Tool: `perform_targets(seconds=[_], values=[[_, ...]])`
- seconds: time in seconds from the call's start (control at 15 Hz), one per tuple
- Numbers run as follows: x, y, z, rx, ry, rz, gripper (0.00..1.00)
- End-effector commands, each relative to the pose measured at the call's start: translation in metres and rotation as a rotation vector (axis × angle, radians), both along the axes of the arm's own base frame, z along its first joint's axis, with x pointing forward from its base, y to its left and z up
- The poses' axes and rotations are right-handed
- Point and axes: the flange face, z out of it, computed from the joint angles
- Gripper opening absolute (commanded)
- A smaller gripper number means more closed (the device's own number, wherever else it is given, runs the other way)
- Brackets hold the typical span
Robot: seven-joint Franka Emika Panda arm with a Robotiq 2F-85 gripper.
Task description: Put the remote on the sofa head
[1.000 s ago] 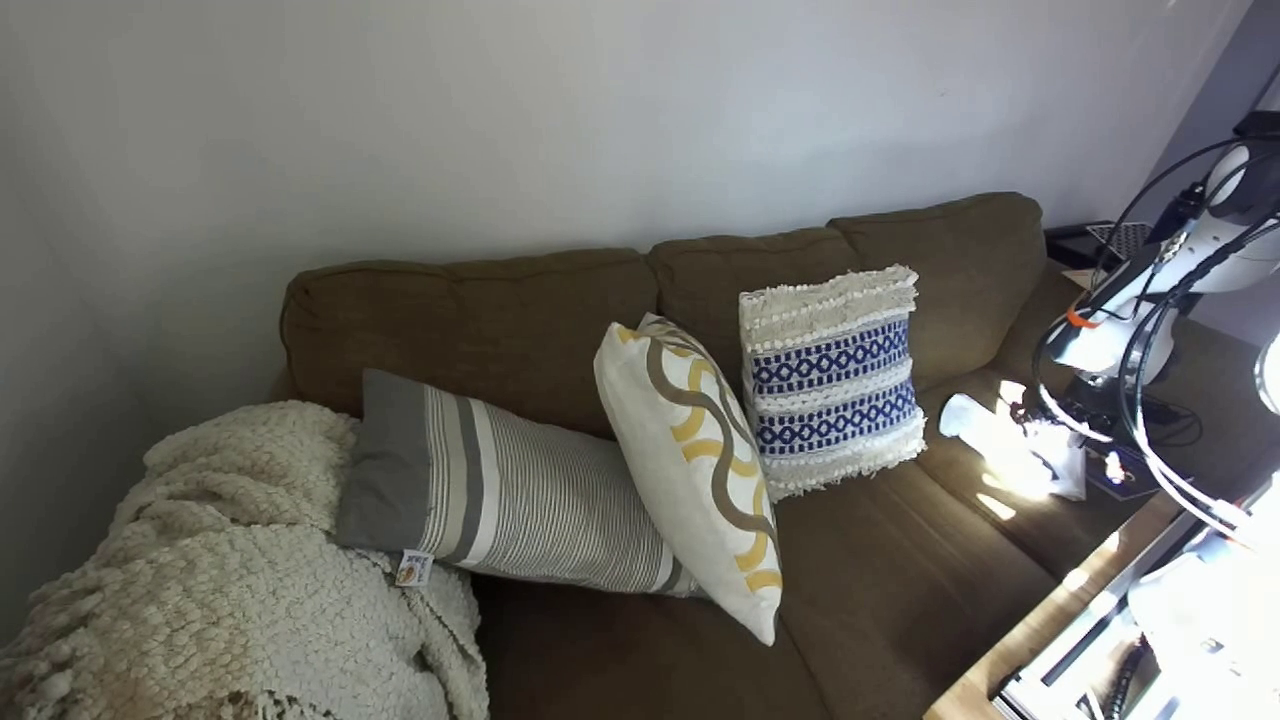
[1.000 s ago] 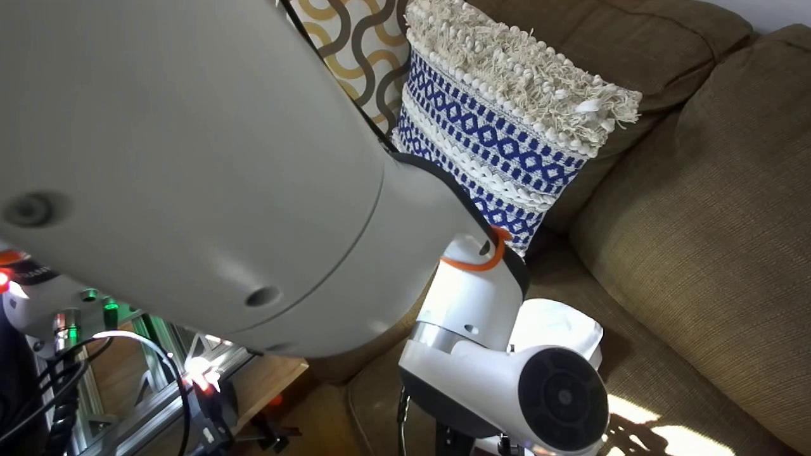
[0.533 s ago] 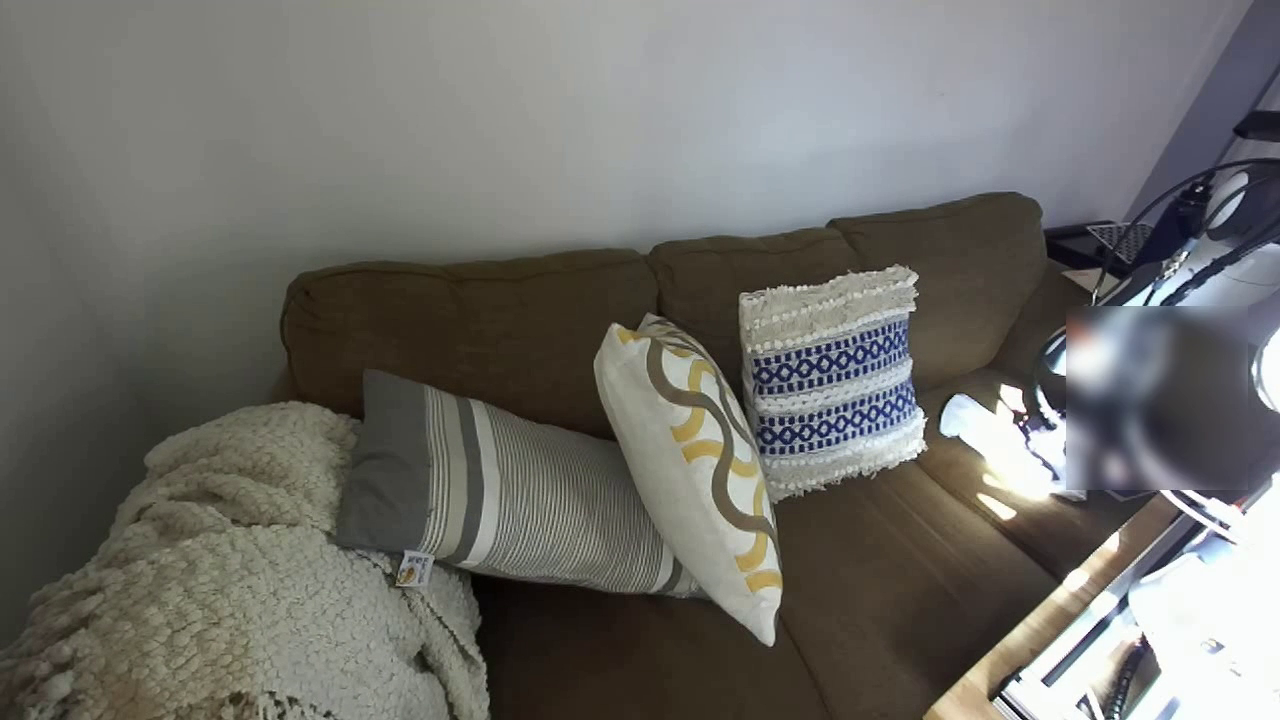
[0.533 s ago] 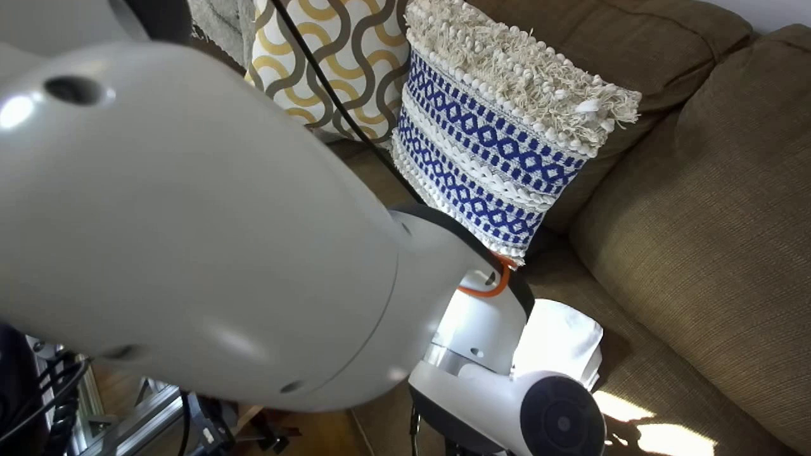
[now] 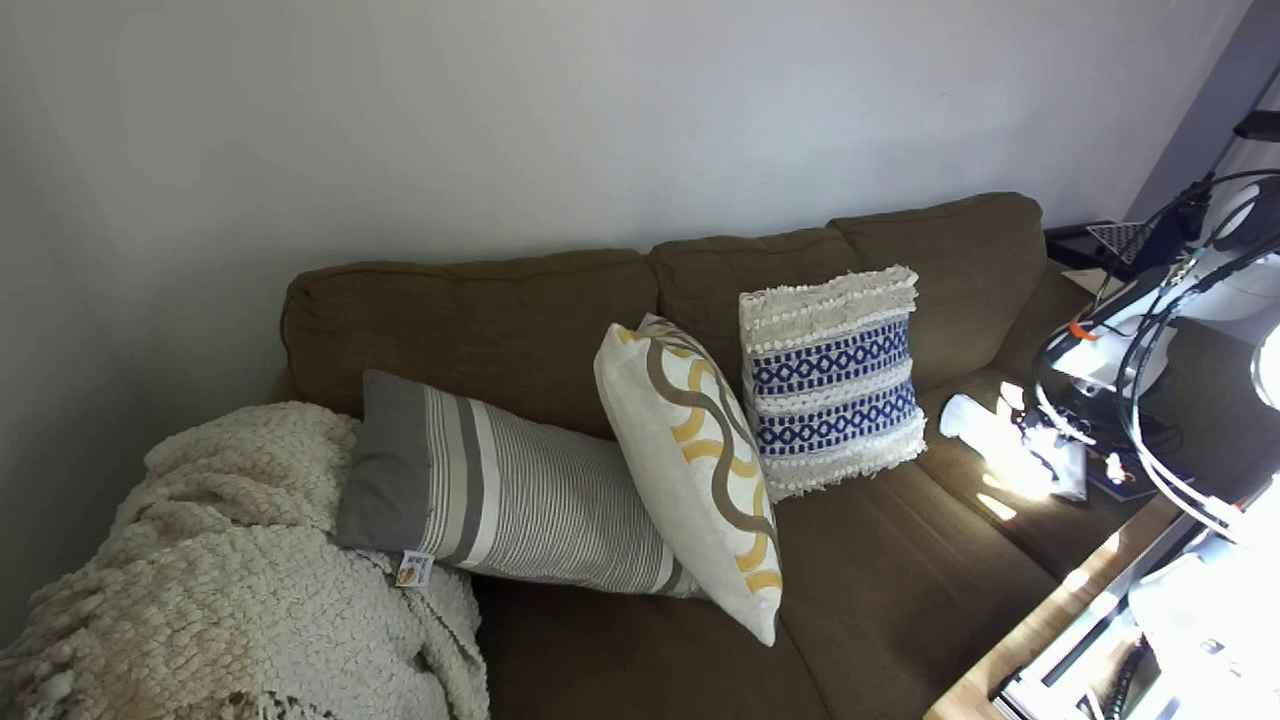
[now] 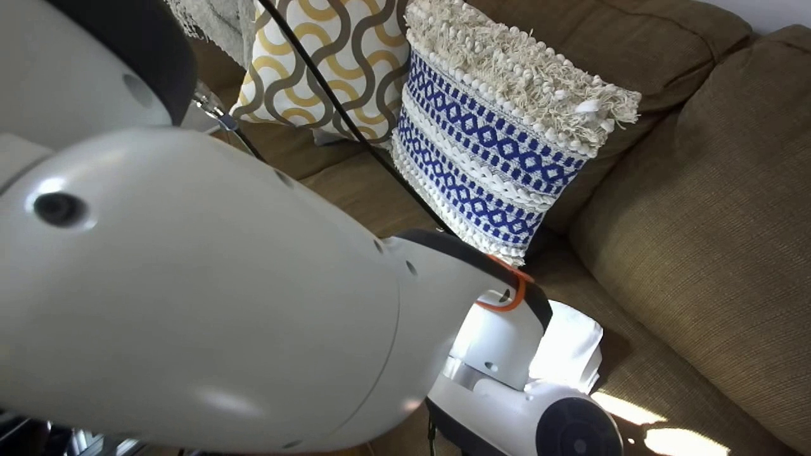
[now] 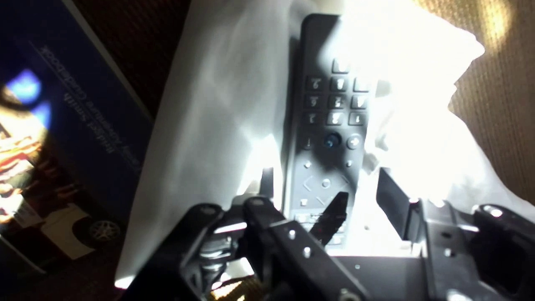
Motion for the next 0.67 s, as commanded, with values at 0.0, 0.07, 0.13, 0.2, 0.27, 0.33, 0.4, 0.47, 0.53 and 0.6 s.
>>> perform_targets(seconds=[0.0, 0.07, 0.13, 0.2, 0.27, 0.33, 0.4, 0.47, 0.53, 0.6], values=[[0.002, -0.005, -0.010, 0.022, -0.009, 0.037, 0.67], [0.002, -0.004, -0.013, 0.024, 0.000, 0.042, 0.68], [0.002, -0.004, -0.014, 0.029, 0.004, 0.045, 0.69], [0.002, -0.004, -0.016, 0.035, 0.005, 0.043, 0.69], [0.002, -0.003, -0.019, 0.042, 0.006, 0.045, 0.69], [0.002, -0.001, -0.021, 0.048, 0.011, 0.047, 0.69], [0.002, 0.000, -0.024, 0.055, 0.014, 0.047, 0.68], [0.002, 0.000, -0.026, 0.059, 0.018, 0.047, 0.66], [0.002, 0.001, -0.028, 0.063, 0.020, 0.048, 0.64], [0.003, 0.000, -0.029, 0.063, 0.020, 0.047, 0.62]])
